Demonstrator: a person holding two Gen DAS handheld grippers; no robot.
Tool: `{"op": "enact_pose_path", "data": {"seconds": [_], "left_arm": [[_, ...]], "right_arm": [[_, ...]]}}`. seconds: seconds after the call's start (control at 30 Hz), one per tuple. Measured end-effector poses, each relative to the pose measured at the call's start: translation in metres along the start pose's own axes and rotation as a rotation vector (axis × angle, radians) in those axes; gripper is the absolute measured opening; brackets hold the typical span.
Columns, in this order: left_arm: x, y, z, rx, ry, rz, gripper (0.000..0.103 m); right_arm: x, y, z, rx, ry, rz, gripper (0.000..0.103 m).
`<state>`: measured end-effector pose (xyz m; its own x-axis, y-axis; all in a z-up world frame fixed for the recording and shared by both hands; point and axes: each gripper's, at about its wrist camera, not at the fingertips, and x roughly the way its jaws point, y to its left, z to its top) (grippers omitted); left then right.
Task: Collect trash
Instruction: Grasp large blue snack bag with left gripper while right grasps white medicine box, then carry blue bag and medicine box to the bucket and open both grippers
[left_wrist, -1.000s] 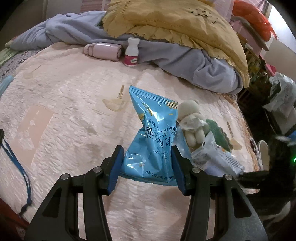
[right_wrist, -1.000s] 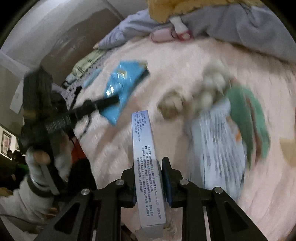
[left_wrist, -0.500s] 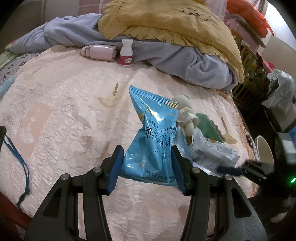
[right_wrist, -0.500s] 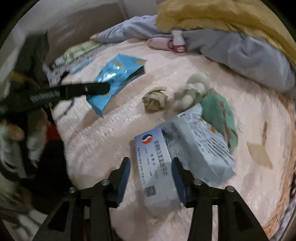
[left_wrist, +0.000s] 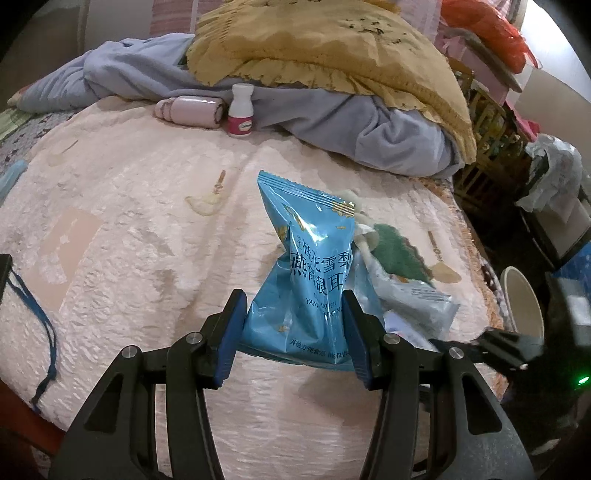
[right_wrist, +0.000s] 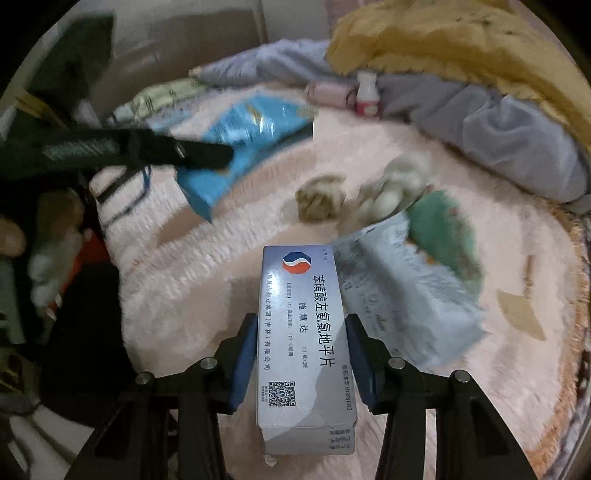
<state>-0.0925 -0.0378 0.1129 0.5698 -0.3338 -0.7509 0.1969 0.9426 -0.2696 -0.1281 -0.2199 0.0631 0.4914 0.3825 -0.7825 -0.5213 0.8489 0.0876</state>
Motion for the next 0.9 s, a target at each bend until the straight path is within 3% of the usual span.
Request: {"op": "enact_pose_path", "data": {"seconds": [0.27, 0.9], "left_arm": [[0.002, -0.050, 0.002, 0.060, -0.014, -0.053, 0.050], [0.032, -0.203, -0.006, 0.254, 0.019, -0.180, 0.050]], "right_arm": [[-0.063, -0.033, -0.011, 0.116, -0.109, -0.098, 0.045], [-0.145, -0.122, -0.079, 0.333, -0.183, -0.309, 0.046]]}}
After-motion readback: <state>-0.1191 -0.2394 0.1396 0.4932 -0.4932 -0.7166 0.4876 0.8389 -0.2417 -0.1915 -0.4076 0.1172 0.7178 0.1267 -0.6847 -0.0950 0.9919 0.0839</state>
